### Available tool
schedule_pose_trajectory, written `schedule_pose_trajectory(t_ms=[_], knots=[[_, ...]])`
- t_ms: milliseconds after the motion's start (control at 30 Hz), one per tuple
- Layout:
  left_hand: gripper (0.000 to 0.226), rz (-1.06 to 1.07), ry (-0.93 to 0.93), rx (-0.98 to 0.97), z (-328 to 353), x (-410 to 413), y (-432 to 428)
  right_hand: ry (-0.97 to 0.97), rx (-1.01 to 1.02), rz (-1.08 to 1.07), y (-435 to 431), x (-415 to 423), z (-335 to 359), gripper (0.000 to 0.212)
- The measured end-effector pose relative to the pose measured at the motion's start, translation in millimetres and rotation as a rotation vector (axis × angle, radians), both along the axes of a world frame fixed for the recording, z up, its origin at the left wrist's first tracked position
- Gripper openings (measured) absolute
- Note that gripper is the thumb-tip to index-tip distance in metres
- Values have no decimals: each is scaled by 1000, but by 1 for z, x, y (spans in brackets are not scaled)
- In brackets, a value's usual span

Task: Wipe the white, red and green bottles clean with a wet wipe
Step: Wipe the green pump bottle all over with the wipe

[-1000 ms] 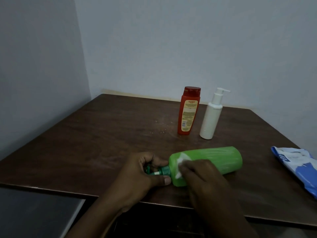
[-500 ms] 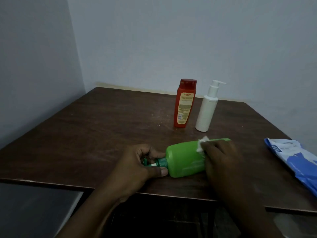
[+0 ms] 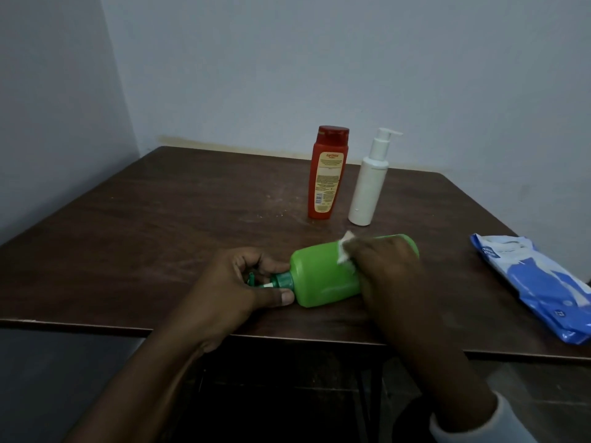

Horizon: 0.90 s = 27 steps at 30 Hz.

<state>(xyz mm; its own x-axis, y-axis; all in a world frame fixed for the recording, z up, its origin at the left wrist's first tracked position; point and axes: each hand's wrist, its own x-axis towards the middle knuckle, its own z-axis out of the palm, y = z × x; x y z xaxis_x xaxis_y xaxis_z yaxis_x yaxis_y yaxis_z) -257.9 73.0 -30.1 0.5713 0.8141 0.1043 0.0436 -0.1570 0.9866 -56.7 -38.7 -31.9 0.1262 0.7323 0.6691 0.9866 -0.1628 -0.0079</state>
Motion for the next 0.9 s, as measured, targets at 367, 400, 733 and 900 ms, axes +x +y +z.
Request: schedule_pose_trajectory(t_ms=[367, 400, 733, 900], knots=[[34, -10, -3, -3, -2, 1, 0, 107, -91, -249, -13, 47, 10, 29], [34, -9, 3, 3, -2, 1, -1, 124, -82, -309, -21, 48, 9, 26], [37, -10, 17, 33, 3, 2, -3, 86, -112, -283, -14, 66, 18, 30], [38, -7, 10, 29, 1, 2, -1, 1, -250, -15, 5, 49, 34, 26]])
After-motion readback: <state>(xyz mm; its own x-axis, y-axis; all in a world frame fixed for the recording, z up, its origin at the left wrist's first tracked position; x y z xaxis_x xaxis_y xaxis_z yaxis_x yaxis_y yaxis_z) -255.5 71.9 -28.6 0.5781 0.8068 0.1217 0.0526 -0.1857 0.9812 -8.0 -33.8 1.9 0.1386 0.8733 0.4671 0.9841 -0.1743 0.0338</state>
